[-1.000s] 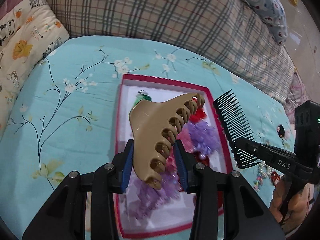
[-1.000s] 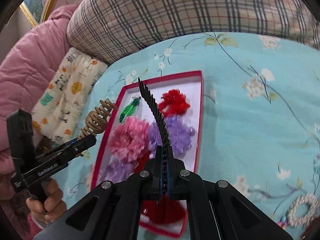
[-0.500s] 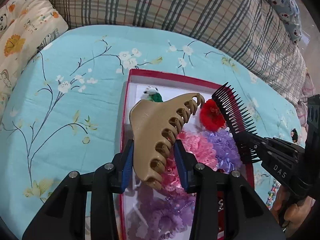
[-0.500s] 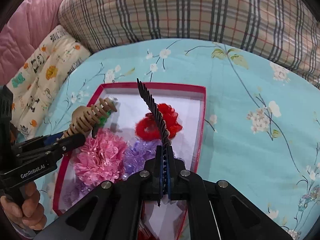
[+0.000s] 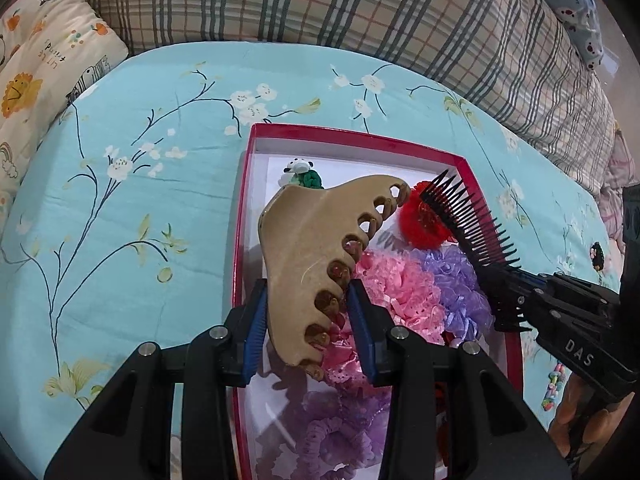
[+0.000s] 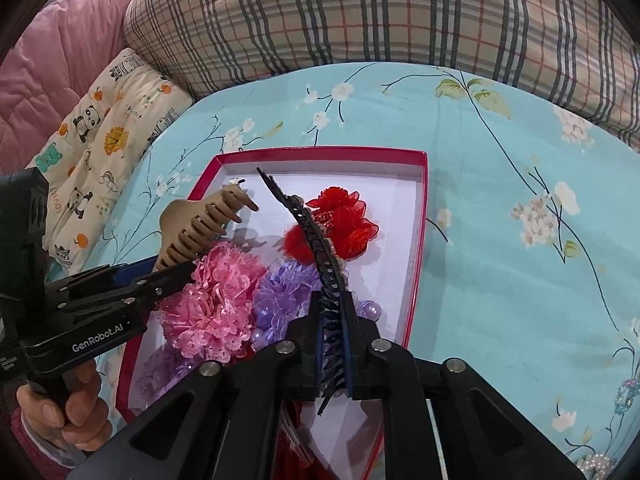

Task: Organize jewelry
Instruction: 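Carry the tan clip and black comb into the tray and open both tools, then grasp the pearl bracelet with the left tool while the right tool grasps the wristwatch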

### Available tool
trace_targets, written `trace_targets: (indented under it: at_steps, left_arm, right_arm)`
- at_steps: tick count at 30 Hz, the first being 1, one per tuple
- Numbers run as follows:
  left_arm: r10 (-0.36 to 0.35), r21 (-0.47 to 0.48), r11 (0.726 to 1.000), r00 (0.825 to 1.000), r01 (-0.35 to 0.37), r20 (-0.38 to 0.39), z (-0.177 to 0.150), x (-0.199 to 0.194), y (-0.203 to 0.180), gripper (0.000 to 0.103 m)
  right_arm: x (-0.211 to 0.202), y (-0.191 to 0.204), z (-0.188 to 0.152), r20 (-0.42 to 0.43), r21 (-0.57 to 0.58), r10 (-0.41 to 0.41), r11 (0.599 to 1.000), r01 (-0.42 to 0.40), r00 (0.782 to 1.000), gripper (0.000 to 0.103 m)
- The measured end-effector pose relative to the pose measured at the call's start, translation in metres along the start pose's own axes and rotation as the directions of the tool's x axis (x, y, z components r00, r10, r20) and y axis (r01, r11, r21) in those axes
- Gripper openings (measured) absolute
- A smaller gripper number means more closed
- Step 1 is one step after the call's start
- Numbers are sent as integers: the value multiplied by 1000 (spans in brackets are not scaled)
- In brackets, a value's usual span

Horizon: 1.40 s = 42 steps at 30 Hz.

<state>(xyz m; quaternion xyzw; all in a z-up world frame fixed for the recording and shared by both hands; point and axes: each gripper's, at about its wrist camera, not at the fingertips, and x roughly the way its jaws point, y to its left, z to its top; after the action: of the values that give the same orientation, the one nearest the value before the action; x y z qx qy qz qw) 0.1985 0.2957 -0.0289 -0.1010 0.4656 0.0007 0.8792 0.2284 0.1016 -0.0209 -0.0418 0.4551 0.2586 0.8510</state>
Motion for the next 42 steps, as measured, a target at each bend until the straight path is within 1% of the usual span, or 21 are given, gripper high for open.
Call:
trace_targets:
  at_steps: [3,10,13,17,22,24,28,33,42]
  left_arm:
    - [1,-1,1000,1000,-1,-6,2,1,-1,37]
    - [15,3,1000,1000,-15,-11,1,-1,-1,37]
    - [11,2,1000,1000,-11,-15,1,-2,-1,37]
    - [7,2,1000,1000,-7,-6,1,-8,0,49]
    - [8,16,1000,1000,-8,1,0,-18,-4,52]
    - [6,17,1000,1000,-6,5,-2,-24,-5,60]
    - [-8,17,1000,1000,8,16,-10,-36,-9,61]
    - [-39,20,999,999,39,24,-21,-51,-21,61]
    - [-111,59,992,994,110,14,-44,-73,-65,61]
  right_arm:
    - [-3,2,-2,4,-6,8,1000,-8,1000,27]
    - [-6,0,-4,3,3,10,1000,-10,1000,28]
    - [-7,-1,-6,-2,7,24,1000,-24,1000,28]
    - [-13,-2,-10,5,14,30,999,-31,1000,29]
    - [-27,-8,-16,23,35,45,998,-45,999,30]
    - [-35,-10,-19,29,44,54,998,-55,998,32]
    - [-52,-17,-31,45,71,69,995,-72,997,34]
    - [-74,-27,-51,55,104,78,991,-83,995,35]
    - [-116,-62,-95,72,193,46,979,-60,996,37]
